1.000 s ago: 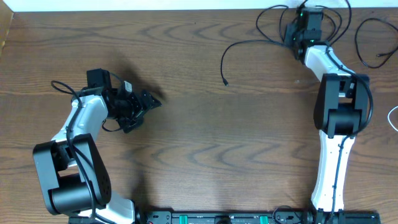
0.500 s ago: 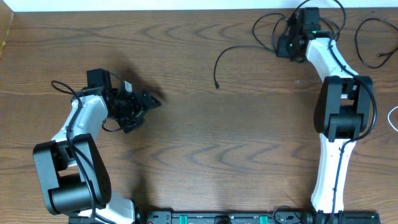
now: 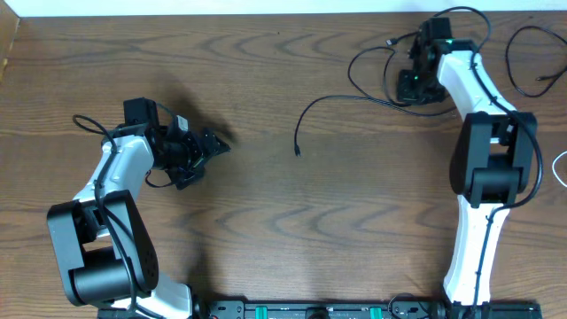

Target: Untangle cables

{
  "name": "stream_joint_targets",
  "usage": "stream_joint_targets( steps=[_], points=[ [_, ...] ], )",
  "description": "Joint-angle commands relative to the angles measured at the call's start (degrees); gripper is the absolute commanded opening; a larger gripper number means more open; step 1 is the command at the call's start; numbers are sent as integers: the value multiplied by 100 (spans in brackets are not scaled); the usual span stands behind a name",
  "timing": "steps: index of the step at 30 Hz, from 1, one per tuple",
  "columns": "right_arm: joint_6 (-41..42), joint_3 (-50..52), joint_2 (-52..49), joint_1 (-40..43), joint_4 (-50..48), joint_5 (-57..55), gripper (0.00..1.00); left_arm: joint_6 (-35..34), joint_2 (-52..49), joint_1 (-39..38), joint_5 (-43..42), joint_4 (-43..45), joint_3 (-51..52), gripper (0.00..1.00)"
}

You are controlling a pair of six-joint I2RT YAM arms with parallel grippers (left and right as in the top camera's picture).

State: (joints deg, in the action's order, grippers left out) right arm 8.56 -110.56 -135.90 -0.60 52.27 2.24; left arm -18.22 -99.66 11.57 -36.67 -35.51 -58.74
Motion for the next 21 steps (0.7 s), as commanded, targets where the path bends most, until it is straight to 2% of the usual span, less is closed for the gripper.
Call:
stream_joint_targets(
  steps=[1,4,13,16,17,19,21],
  points=[
    [-4,63,719,177,-83,-463,1,-9,-24,26,52,2,-28,98],
    [-7,63,1528,219,-13,-466,1,-9,-24,26,52,2,-28,98],
    [-44,63,3047,59,280,-439,4,-9,-24,26,55,2,-28,98],
    [-46,63,3237,11,339,468,17,-9,-24,26,55,2,-28,98],
    [-46,92,3182,-111,643,1224,25,-9,-24,26,55,2,-28,98],
    [-44,299,2964,-535,1128,2022,33,-9,-24,26,55,2,-28,98],
    [-46,599,2789,-992,1145,2326,43,-9,-24,26,55,2,-28,98]
  ],
)
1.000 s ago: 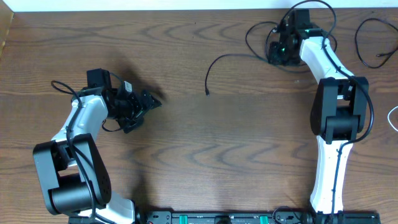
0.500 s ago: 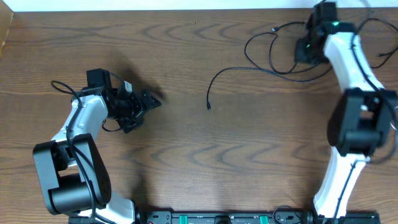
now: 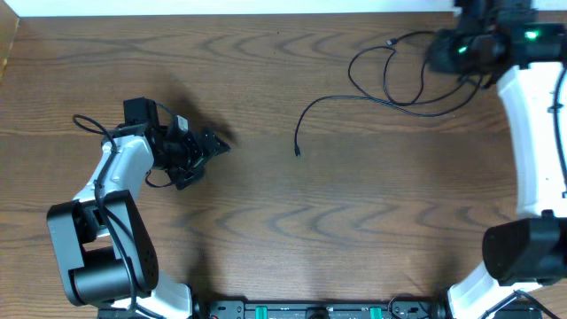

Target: Untangle cables

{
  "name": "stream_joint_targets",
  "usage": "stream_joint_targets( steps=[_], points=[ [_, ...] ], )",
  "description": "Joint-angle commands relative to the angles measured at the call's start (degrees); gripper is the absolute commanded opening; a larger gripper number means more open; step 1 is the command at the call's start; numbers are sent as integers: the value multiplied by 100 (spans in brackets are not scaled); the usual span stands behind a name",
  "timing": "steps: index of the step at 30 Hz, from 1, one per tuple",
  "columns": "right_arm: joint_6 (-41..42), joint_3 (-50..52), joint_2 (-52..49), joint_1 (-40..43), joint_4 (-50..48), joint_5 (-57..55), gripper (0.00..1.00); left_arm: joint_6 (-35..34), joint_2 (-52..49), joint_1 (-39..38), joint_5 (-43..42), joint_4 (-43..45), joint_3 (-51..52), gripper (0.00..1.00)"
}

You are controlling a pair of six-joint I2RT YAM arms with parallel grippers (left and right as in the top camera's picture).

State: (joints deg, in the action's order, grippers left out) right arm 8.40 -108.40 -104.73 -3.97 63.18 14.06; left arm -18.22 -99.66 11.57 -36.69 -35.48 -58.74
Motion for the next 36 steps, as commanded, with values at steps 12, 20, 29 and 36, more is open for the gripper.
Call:
stream_joint_targets(
  steps=[12,20,29,36],
  points=[
    [1388,1067,-2011,-3285,-1139,-1158,48,-9,-24,26,57,0,-28,98],
    [1563,1067,-2704,-3604,-1440,-1156,38,-9,-24,26,57,0,-28,98],
    [1523,1058,-2754,-3473,-1405,-1838,1,-9,-24,26,55,0,-28,98],
    [999,1054,-1449,-2804,-1322,-3136,1,-9,-24,26,57,0,-28,98]
  ],
)
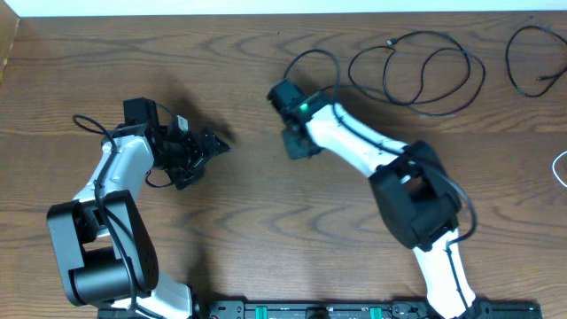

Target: Untangle cables

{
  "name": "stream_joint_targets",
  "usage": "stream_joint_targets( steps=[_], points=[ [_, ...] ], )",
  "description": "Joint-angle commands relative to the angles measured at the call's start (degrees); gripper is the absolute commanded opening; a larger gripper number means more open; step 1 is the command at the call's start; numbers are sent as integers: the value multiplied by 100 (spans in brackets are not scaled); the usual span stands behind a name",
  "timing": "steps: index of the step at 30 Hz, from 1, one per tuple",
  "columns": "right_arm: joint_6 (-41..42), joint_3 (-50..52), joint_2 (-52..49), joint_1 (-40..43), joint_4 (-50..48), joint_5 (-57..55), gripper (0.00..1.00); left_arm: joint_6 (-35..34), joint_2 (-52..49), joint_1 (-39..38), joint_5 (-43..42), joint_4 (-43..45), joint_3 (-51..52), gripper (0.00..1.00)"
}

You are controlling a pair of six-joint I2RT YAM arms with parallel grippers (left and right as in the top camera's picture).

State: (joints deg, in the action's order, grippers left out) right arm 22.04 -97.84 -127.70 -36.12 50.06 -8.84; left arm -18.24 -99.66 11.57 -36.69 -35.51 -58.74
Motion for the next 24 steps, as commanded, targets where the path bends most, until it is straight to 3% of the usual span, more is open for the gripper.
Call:
stream_joint_targets(
  steps=[1,4,6,12,24],
  points=[
    [-586,-2,1091,584,-83,-861,1,-7,-24,26,55,2,-28,98],
    [-1067,-2,1735,1274,-376,-796,1,-7,-24,26,55,2,-28,98],
    [-1464,-2,2050,2083,-636,-118,1,-7,-24,26,57,2,-28,98],
    [-1655,4,1353,3668,-1123,2363,1,-7,-24,26,57,2,-28,98],
    [-1478,4,-413,4564,-1440,2680,5,-7,-24,26,57,2,-28,98]
  ],
)
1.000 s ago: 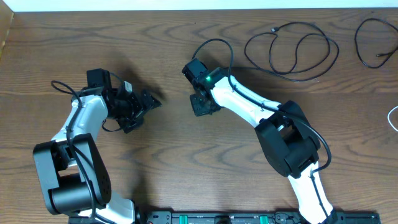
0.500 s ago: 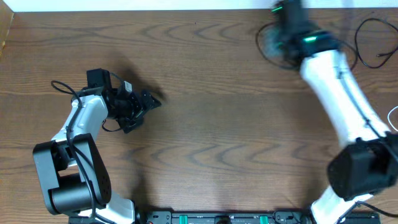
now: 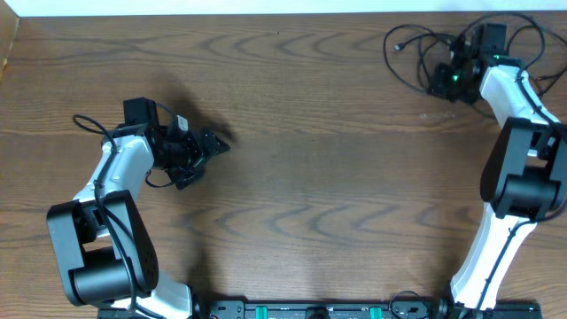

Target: Untangle cables

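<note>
A thin black cable [image 3: 409, 42] lies bunched in overlapping loops at the table's far right corner, one end pointing left. My right gripper [image 3: 440, 84] sits at the right side of that bunch, its fingers down among the loops and apparently shut on the cable. The exact grip point is hidden under the wrist. My left gripper [image 3: 205, 158] rests on the left side of the table, fingers spread and holding nothing, far from the cable.
More black cable loops [image 3: 530, 27] show behind the right wrist toward the right edge. The wooden table [image 3: 337, 177] has its far edge just beyond the cable bunch. Both arm bases stand at the near edge.
My right gripper was at mid-table over the cable's free end; now it is at the far right corner. The cable's long tail has left the middle and the loops are bunched tighter.
The right gripper was first at the far right beside the looped cable, whose tail reached mid-table. Then it was higher at the far right, then at the tail's end in the middle. Now it is back at the far right with the cable gathered there. The left arm has not moved.
</note>
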{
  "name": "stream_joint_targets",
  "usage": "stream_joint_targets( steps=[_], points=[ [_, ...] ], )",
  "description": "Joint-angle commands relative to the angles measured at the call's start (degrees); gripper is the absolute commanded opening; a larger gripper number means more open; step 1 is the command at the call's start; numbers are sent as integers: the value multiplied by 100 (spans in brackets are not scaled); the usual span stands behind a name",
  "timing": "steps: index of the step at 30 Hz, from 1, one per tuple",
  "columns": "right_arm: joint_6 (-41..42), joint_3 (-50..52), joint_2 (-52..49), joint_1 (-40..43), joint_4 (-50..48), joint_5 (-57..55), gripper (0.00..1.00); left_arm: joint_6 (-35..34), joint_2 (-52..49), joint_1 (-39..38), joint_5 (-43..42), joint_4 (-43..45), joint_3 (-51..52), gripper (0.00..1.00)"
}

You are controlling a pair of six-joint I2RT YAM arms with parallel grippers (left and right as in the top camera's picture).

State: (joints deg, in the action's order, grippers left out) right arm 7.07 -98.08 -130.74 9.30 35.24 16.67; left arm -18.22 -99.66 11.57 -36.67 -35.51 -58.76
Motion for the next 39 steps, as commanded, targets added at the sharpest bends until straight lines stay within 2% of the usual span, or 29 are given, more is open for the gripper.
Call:
stream_joint_targets(
  steps=[1,5,6,8,11,13,15,16,19,22,25,31,39],
  points=[
    [17,28,-120,20,81,133,13,-9,-24,26,55,2,-26,98],
    [15,26,-59,-31,120,221,35,-9,-24,26,55,2,-26,98],
    [13,26,-33,-52,146,328,56,-9,-24,26,55,2,-26,98],
    [13,26,39,-68,184,527,70,-9,-24,26,52,2,-26,98],
    [-57,26,400,-76,177,848,84,-9,-24,26,55,2,-26,98],
    [-136,24,658,-66,140,748,85,-9,-24,26,55,2,-26,98],
    [-297,26,1069,-42,35,391,91,-9,-24,26,55,2,-26,98],
    [-356,26,1384,-20,-107,-297,99,-9,-24,26,55,2,-26,98],
    [-575,26,1508,9,-382,-1602,99,-9,-24,26,55,2,-26,98],
    [-1049,26,1346,114,-485,-2192,99,-9,-24,26,55,2,-26,98],
    [-1255,26,1104,297,-640,-2243,99,-9,-24,26,55,2,-26,98],
    [-1360,26,675,730,-1086,-2238,90,-9,-24,26,55,2,-26,98],
    [-1388,26,214,1200,-1620,-2227,87,-9,-24,26,55,2,-26,98]
  ],
)
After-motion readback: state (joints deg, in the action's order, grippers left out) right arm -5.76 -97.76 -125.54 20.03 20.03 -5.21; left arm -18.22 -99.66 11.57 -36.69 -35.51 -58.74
